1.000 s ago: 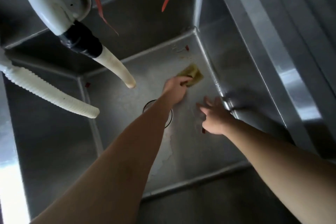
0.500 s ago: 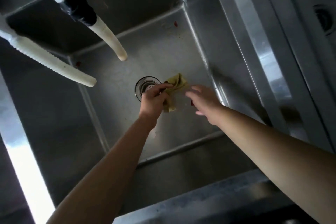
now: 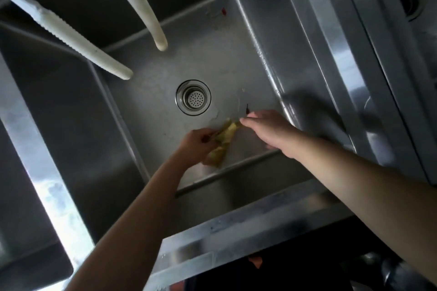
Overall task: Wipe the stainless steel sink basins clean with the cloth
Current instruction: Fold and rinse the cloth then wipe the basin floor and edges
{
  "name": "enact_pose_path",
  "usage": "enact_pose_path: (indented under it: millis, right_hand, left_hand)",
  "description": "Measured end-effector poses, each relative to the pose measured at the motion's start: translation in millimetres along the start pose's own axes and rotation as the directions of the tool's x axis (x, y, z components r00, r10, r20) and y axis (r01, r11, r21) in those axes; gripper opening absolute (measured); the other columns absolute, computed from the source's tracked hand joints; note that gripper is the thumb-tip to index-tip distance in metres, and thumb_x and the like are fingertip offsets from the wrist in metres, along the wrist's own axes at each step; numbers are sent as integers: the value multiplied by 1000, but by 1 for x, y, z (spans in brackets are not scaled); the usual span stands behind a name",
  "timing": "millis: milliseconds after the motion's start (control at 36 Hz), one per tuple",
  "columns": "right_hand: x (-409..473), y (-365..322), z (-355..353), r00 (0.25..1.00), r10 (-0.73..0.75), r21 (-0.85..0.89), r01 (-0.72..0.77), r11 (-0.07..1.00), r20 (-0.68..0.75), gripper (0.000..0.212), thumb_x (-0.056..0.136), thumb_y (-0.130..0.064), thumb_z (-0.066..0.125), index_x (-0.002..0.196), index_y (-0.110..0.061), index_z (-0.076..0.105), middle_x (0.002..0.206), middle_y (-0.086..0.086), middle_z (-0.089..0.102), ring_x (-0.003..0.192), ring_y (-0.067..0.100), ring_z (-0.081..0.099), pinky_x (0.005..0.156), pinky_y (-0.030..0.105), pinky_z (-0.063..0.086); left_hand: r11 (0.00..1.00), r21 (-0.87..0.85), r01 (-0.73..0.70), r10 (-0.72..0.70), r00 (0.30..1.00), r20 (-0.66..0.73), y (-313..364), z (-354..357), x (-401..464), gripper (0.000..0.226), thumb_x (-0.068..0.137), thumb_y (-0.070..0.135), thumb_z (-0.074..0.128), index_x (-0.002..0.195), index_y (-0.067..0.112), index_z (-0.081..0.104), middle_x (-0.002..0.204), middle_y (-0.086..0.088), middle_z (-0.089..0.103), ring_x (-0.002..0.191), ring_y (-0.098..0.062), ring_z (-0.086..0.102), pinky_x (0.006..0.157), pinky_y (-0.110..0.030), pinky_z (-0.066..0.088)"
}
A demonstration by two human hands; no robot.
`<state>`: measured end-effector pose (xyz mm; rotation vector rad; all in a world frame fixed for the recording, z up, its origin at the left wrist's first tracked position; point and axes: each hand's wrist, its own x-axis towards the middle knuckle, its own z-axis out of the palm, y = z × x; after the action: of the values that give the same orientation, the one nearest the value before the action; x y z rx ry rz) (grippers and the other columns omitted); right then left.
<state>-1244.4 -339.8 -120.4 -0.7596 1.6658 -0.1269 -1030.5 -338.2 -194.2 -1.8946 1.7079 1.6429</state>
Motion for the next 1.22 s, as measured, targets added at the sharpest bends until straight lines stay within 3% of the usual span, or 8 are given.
enact_pose_path:
  millis: [139,278,417,611,722,861,1056,1222]
  right_hand:
    - [-35,19,7,980,-49,-595,158,788,194,60,93,-59,50,146,-32,44,147,0,51,132,23,51,103,33,40]
    - [-76,41,20,963,-196,-774,267,574,187,48,94,-64,37,108,-27,63,90,-1,64,98,23,65,78,32,43]
    - [-82,41,24,871,-486,-792,344,505,69,44,93,-62,39,91,-24,61,84,-6,66,77,17,60,60,30,32]
    - [-84,44,29,817,-576,-815,347,465,20,37,91,-55,45,79,-24,61,76,-4,65,75,18,63,62,31,32]
    - [-85,42,30,837,-547,-801,333,497,8,37,91,-53,46,79,-22,61,77,-2,65,76,21,64,64,32,40]
    - [-86,39,30,868,-495,-771,328,546,18,37,93,-53,41,86,-22,60,87,-1,66,85,22,63,72,34,44]
    - [-88,35,29,884,-468,-766,303,568,3,33,90,-48,50,81,-19,63,79,0,67,74,22,64,66,34,48]
    - [-89,36,29,893,-450,-779,279,562,-5,35,91,-50,44,88,-20,64,85,-3,67,80,20,64,66,32,43]
  left_hand:
    - [876,459,-150,-14,942,334,-41,-6,-5,33,91,18,63,123,19,69,122,-8,68,112,-27,61,89,-26,39]
    - [858,458,-232,-27,871,491,-62,21,-23,33,85,16,63,118,18,67,117,-6,67,107,-26,62,79,-24,38]
    - [823,505,-261,39,912,408,-71,30,-15,36,86,27,66,122,23,61,119,-4,62,107,-23,59,79,-27,40]
    - [678,670,-304,113,943,314,-63,41,9,27,88,33,59,114,26,59,118,-1,57,110,-22,58,74,-30,40]
    - [797,578,-175,142,984,103,-48,22,36,44,84,19,58,127,26,55,131,-3,55,118,-26,56,87,-35,45]
    - [859,512,-15,92,988,-125,-17,-19,81,21,77,12,57,89,26,47,102,-7,59,97,-32,61,71,-31,39]
    - [864,484,140,10,955,-295,-6,-62,119,36,77,6,61,112,11,58,110,-15,60,99,-34,61,71,-35,46]
    - [991,135,-12,61,928,-367,6,-50,83,48,82,15,52,127,34,48,110,-4,56,77,-31,63,57,-40,58]
